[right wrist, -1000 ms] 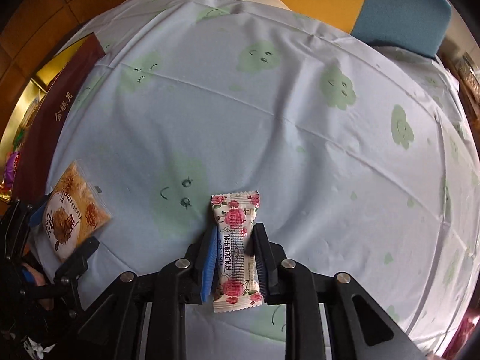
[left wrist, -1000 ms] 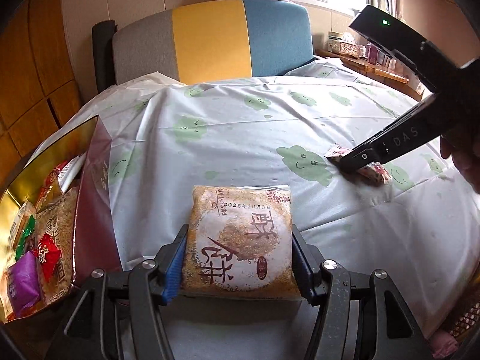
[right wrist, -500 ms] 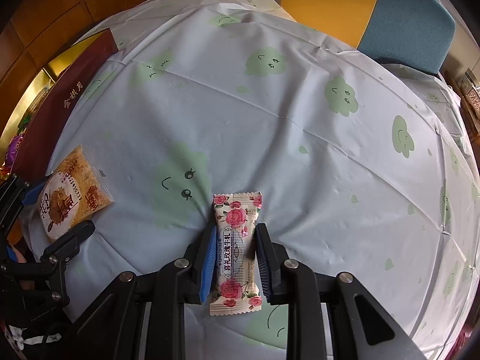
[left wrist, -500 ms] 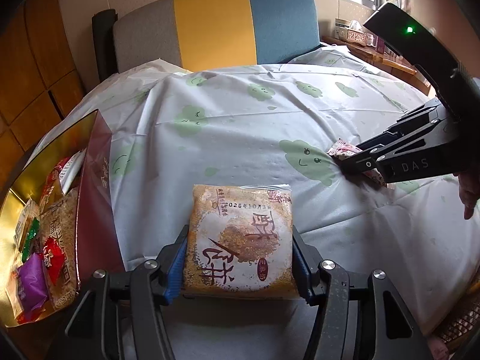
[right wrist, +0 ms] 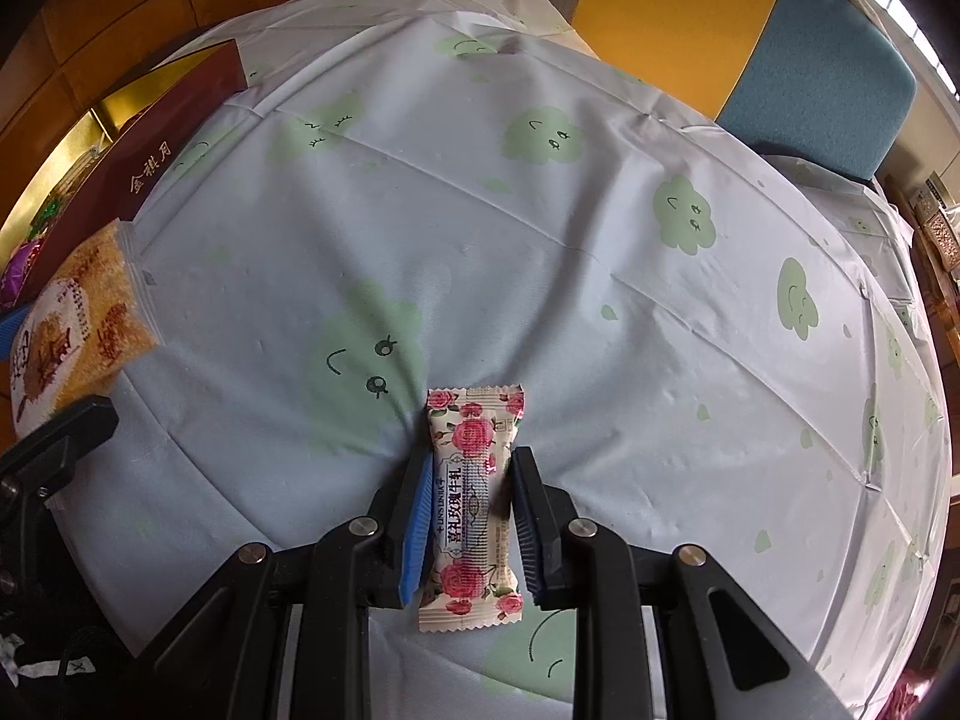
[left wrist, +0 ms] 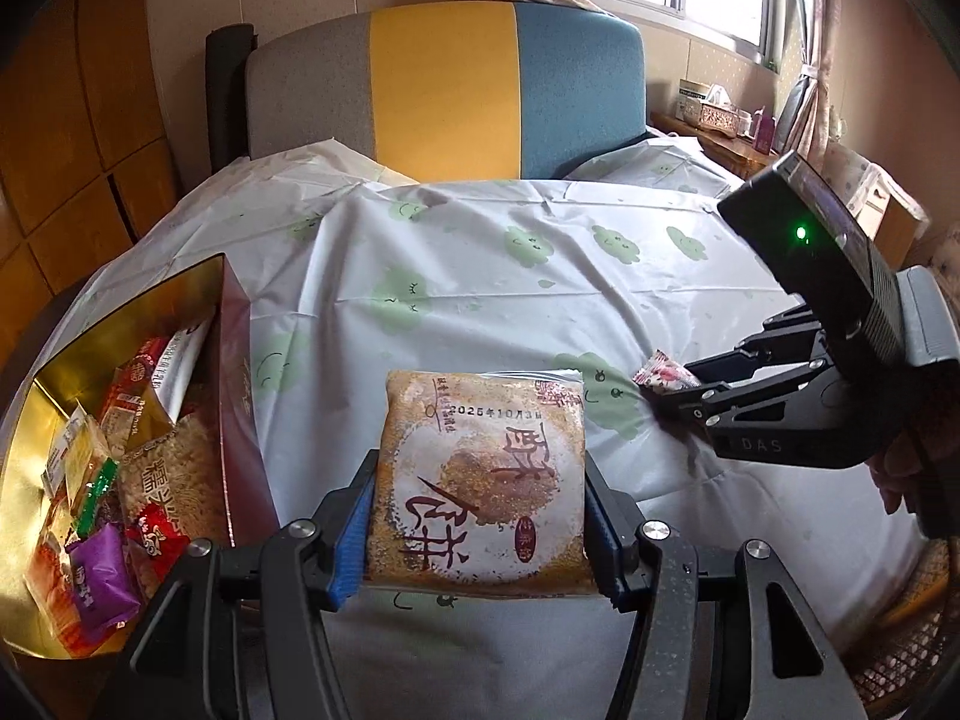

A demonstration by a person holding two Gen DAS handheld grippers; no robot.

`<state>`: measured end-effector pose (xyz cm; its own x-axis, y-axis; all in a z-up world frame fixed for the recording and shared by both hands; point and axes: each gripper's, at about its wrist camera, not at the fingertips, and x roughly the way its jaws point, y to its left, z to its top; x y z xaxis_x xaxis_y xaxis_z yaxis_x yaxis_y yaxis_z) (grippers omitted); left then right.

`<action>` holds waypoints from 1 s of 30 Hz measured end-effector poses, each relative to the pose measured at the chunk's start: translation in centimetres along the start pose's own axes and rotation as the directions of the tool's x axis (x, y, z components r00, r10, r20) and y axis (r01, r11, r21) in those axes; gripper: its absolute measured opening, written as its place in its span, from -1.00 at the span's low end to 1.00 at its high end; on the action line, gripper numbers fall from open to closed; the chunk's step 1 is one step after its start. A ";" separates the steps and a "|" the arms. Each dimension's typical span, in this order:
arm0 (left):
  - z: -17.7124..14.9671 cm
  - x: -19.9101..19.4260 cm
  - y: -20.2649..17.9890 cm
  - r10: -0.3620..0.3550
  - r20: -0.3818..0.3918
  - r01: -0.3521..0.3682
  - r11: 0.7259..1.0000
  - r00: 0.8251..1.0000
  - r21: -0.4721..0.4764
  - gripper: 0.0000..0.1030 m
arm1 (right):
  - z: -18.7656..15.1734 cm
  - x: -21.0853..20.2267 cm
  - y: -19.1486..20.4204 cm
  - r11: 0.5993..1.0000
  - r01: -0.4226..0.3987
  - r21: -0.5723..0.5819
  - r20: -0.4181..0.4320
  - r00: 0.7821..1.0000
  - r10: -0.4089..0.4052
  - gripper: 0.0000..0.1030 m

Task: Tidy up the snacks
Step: 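Carry the round cake bag with the left gripper into the gold tin and release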

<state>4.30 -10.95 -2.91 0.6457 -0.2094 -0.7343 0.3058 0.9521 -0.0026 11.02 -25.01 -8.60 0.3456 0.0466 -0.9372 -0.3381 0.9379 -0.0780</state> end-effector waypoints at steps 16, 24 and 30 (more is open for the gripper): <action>0.5 -2.5 3.0 0.052 0.020 -0.051 0.995 0.998 -0.082 0.16 | -0.4 -0.5 0.9 0.997 0.046 -0.056 0.016 0.999 -0.045 -0.51; 0.8 -3.2 5.2 0.097 0.025 -0.093 0.987 0.995 -0.131 0.17 | -0.5 -0.6 1.1 0.996 0.062 -0.071 0.024 0.998 -0.061 -0.51; 0.7 -3.9 7.6 0.149 0.024 -0.143 0.974 0.989 -0.177 0.17 | -0.6 -0.6 1.3 0.995 0.065 -0.078 0.028 0.998 -0.063 -0.51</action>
<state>4.63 -3.06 0.44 0.7007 -0.0702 -0.7100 0.0818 0.9965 -0.0179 9.88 -24.02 -8.28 0.3910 -0.0029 -0.9204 -0.3819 0.9094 -0.1651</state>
